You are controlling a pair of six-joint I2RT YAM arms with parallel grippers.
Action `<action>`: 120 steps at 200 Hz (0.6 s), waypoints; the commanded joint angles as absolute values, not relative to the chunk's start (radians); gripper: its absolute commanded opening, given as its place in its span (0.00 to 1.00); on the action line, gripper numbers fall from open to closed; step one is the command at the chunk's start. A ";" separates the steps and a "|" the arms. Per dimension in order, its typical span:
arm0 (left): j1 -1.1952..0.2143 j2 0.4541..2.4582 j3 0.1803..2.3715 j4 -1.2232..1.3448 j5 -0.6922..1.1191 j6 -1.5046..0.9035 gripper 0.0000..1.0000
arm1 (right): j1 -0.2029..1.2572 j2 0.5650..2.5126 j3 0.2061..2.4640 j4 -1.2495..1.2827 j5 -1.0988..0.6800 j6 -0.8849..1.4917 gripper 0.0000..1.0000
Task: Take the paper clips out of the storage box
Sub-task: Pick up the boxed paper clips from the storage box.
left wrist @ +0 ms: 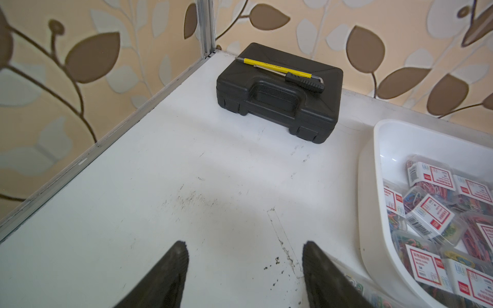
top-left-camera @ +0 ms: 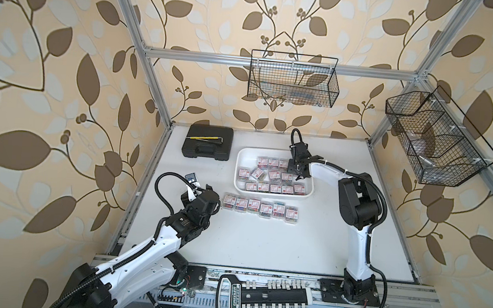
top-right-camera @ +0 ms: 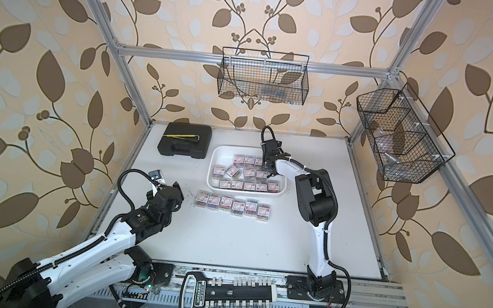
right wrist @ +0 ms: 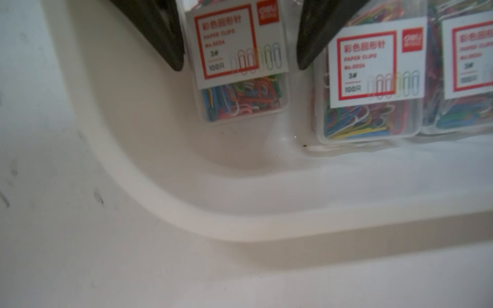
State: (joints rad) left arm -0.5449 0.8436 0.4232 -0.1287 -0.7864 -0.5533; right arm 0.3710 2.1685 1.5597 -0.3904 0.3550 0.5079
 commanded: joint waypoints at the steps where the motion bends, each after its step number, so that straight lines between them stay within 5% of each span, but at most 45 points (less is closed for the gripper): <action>1: -0.555 0.825 0.418 -0.109 -0.810 -0.559 0.70 | 0.384 2.226 1.592 -0.491 0.409 0.505 0.53; 57: -0.557 0.828 0.418 -0.107 -0.808 -0.558 0.70 | 0.361 2.229 1.578 -0.452 0.316 0.496 0.64; 120: -0.558 0.836 0.424 -0.112 -0.812 -0.559 0.70 | 0.365 2.085 1.530 -0.411 0.315 0.478 0.55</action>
State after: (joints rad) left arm -0.5507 0.8406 0.4225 -0.1287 -0.7872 -0.5533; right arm 0.3569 2.1803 1.5719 -0.3824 0.3096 0.4969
